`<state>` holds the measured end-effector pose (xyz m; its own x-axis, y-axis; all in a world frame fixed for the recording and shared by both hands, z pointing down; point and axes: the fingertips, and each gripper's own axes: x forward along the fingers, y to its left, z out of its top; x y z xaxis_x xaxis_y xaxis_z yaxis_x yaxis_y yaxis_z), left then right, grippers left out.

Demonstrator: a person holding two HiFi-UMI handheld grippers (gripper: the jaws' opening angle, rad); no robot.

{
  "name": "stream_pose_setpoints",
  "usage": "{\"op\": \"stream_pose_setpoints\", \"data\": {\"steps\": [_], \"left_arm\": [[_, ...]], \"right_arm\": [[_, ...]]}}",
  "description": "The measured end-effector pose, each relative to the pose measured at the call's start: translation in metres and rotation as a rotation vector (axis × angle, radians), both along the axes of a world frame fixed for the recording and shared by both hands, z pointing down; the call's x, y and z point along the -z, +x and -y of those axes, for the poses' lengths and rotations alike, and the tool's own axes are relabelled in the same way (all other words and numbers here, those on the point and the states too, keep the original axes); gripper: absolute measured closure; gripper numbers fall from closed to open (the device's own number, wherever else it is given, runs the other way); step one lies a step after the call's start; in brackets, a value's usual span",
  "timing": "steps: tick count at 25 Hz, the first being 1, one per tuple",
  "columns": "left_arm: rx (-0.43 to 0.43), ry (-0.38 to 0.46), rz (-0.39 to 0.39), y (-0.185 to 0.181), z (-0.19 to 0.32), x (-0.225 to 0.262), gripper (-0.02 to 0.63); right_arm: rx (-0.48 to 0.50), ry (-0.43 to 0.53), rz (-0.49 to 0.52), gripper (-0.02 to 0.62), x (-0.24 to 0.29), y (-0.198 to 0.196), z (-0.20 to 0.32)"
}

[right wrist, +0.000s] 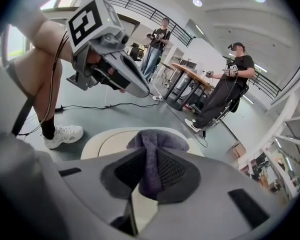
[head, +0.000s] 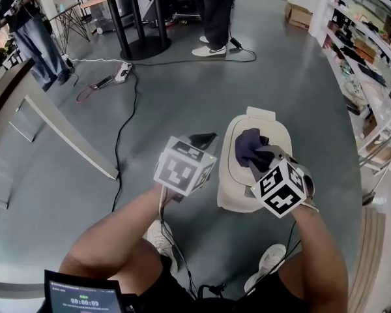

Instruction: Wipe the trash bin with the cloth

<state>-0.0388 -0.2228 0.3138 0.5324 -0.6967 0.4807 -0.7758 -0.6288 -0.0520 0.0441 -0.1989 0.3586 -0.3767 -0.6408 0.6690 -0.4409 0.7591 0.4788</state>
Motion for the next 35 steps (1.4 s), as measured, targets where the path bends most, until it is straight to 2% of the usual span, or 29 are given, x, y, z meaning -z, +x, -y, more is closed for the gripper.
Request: {"op": "stream_pose_setpoints", "data": {"steps": [11, 22, 26, 28, 35], "left_arm": [[-0.066, 0.006, 0.009, 0.037, -0.004, -0.003, 0.604], [-0.079, 0.016, -0.005, 0.058, -0.001, 0.005, 0.604], [-0.088, 0.015, -0.006, 0.063, -0.003, 0.005, 0.604], [-0.087, 0.017, -0.001, 0.061, -0.003, 0.003, 0.604], [-0.059, 0.019, 0.019, 0.041, -0.007, 0.0, 0.604]], "right_arm": [[-0.093, -0.019, -0.028, 0.531, -0.001, 0.052, -0.007], [-0.196, -0.034, -0.014, 0.531, -0.005, 0.111, -0.013], [-0.206, 0.008, 0.126, 0.531, 0.019, 0.103, -0.013], [-0.181, 0.042, 0.161, 0.531, 0.032, 0.092, -0.016], [-0.044, 0.064, 0.151, 0.531, 0.04, 0.037, -0.035]]}}
